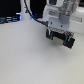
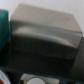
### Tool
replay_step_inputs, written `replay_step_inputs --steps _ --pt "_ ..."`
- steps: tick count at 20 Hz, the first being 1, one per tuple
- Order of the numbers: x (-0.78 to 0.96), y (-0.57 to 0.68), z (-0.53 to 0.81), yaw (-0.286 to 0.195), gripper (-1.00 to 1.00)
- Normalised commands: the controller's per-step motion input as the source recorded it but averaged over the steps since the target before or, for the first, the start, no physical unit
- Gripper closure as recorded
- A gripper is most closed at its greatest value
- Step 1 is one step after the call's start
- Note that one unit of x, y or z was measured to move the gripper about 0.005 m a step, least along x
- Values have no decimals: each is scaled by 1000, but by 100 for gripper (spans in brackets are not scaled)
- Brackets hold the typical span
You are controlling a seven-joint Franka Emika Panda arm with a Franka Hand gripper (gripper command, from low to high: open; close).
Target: Open the kcup holder, insert the kcup into the holder, and close the kcup holder
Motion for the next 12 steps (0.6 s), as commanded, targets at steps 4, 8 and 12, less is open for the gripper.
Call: replay_step_inputs --steps 4,8,12 --pt "-427 424 -1 140 -100" --pt "-448 424 2 141 -100" --pt "-514 393 2 153 -100"
